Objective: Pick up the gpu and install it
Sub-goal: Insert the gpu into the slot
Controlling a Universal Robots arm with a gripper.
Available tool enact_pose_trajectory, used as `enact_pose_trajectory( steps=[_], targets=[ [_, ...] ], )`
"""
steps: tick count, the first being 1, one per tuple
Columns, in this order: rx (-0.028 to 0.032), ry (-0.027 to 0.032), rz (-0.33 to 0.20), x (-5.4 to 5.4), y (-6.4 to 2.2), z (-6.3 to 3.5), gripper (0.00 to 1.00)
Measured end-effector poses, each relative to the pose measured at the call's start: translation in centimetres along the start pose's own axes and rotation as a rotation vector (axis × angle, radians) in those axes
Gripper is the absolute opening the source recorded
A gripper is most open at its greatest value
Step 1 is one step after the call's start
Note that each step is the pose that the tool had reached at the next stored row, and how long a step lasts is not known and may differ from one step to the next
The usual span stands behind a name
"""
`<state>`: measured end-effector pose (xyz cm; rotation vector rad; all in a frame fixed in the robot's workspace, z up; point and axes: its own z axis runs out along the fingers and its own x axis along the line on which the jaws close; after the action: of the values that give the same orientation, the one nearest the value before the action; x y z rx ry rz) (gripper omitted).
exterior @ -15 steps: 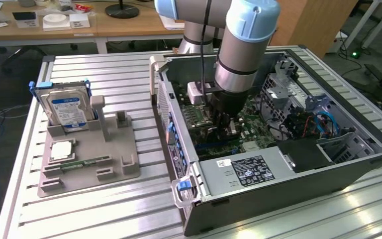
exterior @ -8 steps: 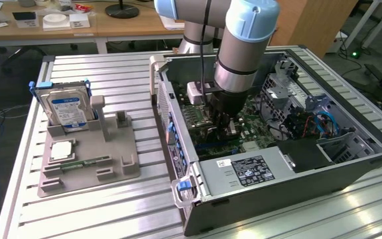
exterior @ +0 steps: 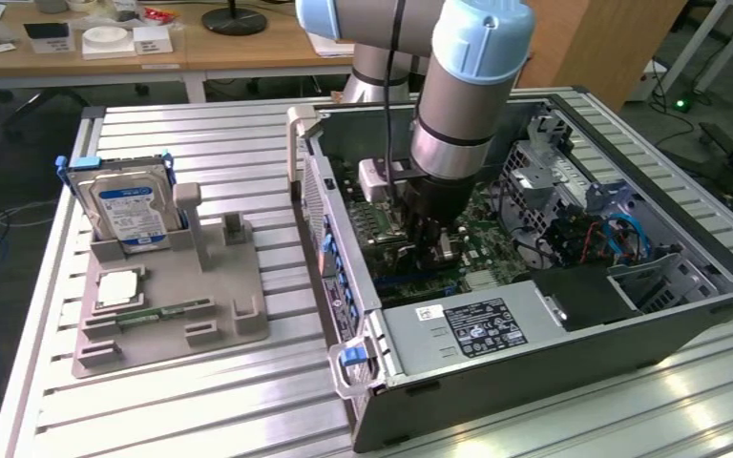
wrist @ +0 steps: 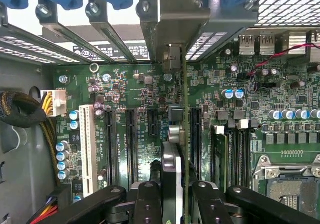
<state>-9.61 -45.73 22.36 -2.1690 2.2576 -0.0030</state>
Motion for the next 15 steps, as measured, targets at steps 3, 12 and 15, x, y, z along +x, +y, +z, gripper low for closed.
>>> enact_pose_trajectory(
  steps=[3,12,15],
  targets=[
    [0.0002,-0.0001,0.0,0.0,0.0,0.14,0.28],
    [0.0002,-0.0003,0.0,0.0,0.0,0.32,0.28],
    [0.0002,-0.0003,0.0,0.0,0.0,0.32,0.28]
  ],
)
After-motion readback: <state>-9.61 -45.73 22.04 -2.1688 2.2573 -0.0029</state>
